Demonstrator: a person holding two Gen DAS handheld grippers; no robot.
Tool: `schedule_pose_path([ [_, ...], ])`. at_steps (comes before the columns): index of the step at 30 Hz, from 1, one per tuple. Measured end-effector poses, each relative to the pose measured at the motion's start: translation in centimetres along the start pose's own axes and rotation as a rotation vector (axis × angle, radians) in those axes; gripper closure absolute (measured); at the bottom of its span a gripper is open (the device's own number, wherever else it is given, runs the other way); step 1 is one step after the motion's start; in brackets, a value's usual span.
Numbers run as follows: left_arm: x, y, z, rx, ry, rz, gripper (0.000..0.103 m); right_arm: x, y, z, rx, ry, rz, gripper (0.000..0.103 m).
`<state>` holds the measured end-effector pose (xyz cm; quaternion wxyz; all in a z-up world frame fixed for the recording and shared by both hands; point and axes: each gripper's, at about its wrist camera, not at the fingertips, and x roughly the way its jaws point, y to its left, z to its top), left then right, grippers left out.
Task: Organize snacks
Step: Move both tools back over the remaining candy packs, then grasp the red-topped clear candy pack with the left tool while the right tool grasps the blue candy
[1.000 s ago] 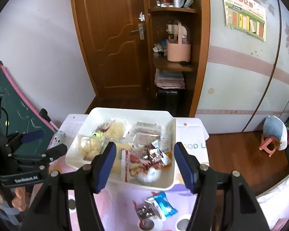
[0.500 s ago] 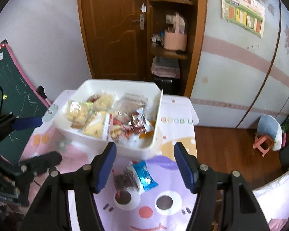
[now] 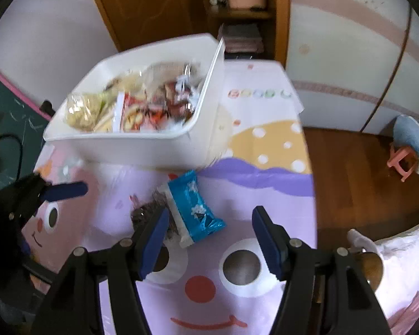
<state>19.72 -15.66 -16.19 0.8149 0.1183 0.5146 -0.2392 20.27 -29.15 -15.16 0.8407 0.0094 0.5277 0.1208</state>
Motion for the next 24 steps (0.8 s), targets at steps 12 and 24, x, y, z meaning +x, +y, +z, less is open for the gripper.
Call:
schedule_pose_path([
  [12,3.8,0.9,1.1,0.025,0.057,-0.006,0.015,5.1,1.1,0.5,-0.031,0.083,0.044,0.051],
  [24,5.6,-1.0,2.1,0.108,0.074,-0.014,0.015,3.9,-1.5,-1.0,0.083,0.074,0.125,0.071],
])
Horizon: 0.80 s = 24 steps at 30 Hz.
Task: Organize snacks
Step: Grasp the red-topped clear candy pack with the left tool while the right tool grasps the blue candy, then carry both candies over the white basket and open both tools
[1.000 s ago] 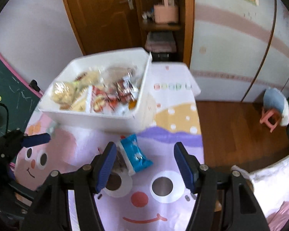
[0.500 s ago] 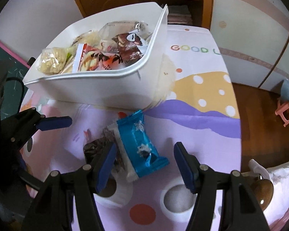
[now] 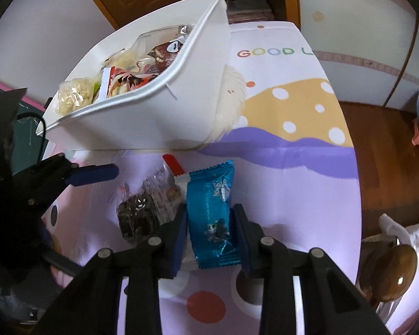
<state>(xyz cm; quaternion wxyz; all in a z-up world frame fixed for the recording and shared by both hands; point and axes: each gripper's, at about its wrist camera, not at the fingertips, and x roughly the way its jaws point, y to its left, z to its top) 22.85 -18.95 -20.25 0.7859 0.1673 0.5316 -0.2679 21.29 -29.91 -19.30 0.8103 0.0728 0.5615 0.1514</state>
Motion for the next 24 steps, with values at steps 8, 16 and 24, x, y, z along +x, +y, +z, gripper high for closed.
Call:
schedule_pose_path([
  [8,0.5,-0.4,0.2,0.002,-0.007,-0.017,0.040,-0.6,-1.3,-1.0,0.059,-0.019,0.010,0.072],
  [16,-0.4,0.4,-1.0,-0.112,-0.004,-0.024,0.065,-1.1,-0.4,-1.4,0.054,-0.034,0.018,0.072],
  [24,-4.2,1.5,-5.1,-0.187,0.000,-0.024,0.065,-3.0,2.6,-2.3,-0.010,-0.054,0.042,0.072],
])
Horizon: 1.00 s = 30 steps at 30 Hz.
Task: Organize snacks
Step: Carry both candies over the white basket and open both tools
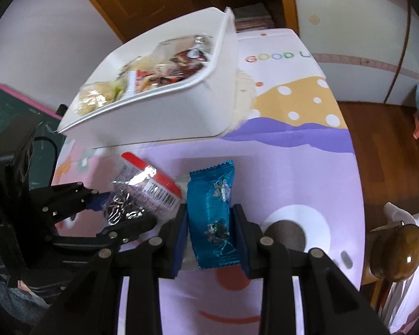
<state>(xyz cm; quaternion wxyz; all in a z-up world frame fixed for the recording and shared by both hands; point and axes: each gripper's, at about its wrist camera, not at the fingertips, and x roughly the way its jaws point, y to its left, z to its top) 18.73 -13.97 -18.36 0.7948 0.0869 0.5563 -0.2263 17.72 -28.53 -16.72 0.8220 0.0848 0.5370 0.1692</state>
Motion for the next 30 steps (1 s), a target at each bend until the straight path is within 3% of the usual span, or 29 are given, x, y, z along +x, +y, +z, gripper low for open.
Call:
schedule_pose_path([
  [7,-6.3,3.5,-2.2,-0.061,-0.051,0.052,0.065,-2.4,3.9,0.0,-0.083,-0.038,0.021,0.072],
  [11,-10.4,5.2,-1.5,-0.099,-0.110,0.071,0.065,-4.2,6.2,0.9,-0.133,-0.073,0.025,0.072],
  [15,-15.6,7.1,0.0,-0.121,-0.200,0.133,0.064,-6.6,8.5,2.7,-0.180,-0.129,0.015,0.072],
  [24,-25.3,10.4,5.7,-0.185,-0.386,0.216,0.064,-14.0,13.0,10.5,-0.237,-0.321,-0.048,0.072],
  [30,-28.0,11.9,9.5,-0.239,-0.467,0.238,0.064,-17.5,15.0,15.1,-0.224,-0.436,-0.097,0.072],
])
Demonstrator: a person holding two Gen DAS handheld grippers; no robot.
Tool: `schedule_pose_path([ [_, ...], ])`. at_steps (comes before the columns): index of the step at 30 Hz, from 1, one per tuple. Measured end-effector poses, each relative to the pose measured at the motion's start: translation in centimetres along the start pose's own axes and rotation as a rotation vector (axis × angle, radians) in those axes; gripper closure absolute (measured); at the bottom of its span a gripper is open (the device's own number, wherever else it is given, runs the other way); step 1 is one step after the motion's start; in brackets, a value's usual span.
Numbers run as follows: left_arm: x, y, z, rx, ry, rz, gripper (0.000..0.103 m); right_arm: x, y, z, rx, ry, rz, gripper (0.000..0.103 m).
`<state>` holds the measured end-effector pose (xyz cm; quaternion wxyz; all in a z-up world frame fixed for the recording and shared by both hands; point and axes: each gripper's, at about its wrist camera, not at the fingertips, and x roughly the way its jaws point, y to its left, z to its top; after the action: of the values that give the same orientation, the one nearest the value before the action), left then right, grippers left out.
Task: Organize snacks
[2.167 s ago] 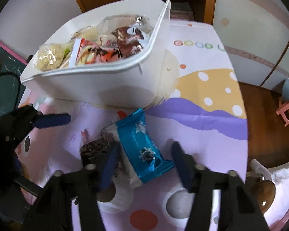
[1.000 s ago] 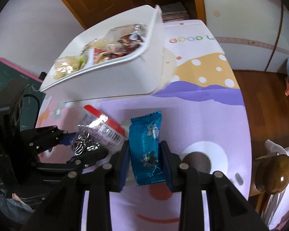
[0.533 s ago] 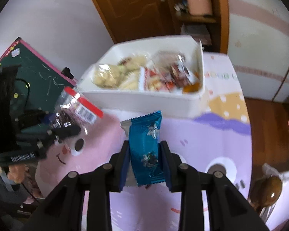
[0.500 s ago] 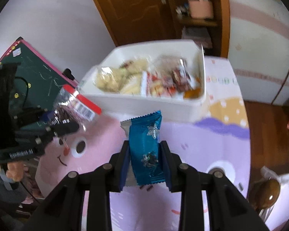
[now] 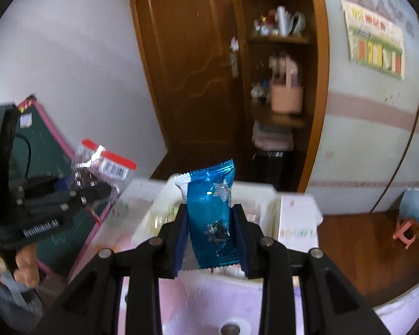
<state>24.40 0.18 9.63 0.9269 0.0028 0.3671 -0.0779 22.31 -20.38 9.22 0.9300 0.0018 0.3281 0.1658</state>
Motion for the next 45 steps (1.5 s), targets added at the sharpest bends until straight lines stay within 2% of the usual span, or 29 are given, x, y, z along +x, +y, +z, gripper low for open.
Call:
schedule_pose_path([
  [4,1.2,0.3,1.9,-0.028,-0.023,0.016,0.064,0.9,0.3,2.1,0.008,-0.024,-0.034,0.072],
  [10,3.7,1.4,2.6,-0.061,-0.039,0.041,0.064,4.4,-0.1,2.5,0.061,0.002,-0.055,0.072],
  [21,9.9,2.5,0.3,-0.054,0.074,0.064,0.062,10.3,-0.9,0.0,0.123,0.141,-0.042,0.071],
  [22,10.4,2.4,0.1,-0.050,0.084,0.064,0.059,10.7,-0.9,-0.1,0.128,0.154,-0.034,0.070],
  [24,10.9,2.4,-0.1,-0.044,0.090,0.068,0.044,11.3,-1.1,-0.5,0.141,0.177,-0.021,0.058],
  [25,11.1,2.5,-0.2,-0.042,0.098,0.056,0.023,11.5,-1.1,-0.6,0.148,0.184,-0.015,0.047],
  [26,11.2,2.5,-0.4,-0.045,0.100,0.050,0.012,11.5,-1.2,-0.8,0.156,0.186,-0.009,0.040],
  [27,11.2,2.6,-0.5,-0.048,0.092,0.053,0.012,11.4,-1.2,-0.9,0.160,0.183,-0.006,0.040],
  [34,10.6,2.7,-1.5,-0.049,0.108,0.066,0.011,10.7,-0.9,-1.4,0.146,0.188,-0.033,0.039],
  [39,8.3,3.0,-1.8,-0.066,0.093,0.071,0.011,9.2,-0.1,-1.7,0.115,0.191,-0.064,0.039],
  [45,4.4,2.9,-2.0,-0.068,0.066,0.087,0.011,5.5,0.7,-1.5,0.095,0.157,-0.093,0.039],
])
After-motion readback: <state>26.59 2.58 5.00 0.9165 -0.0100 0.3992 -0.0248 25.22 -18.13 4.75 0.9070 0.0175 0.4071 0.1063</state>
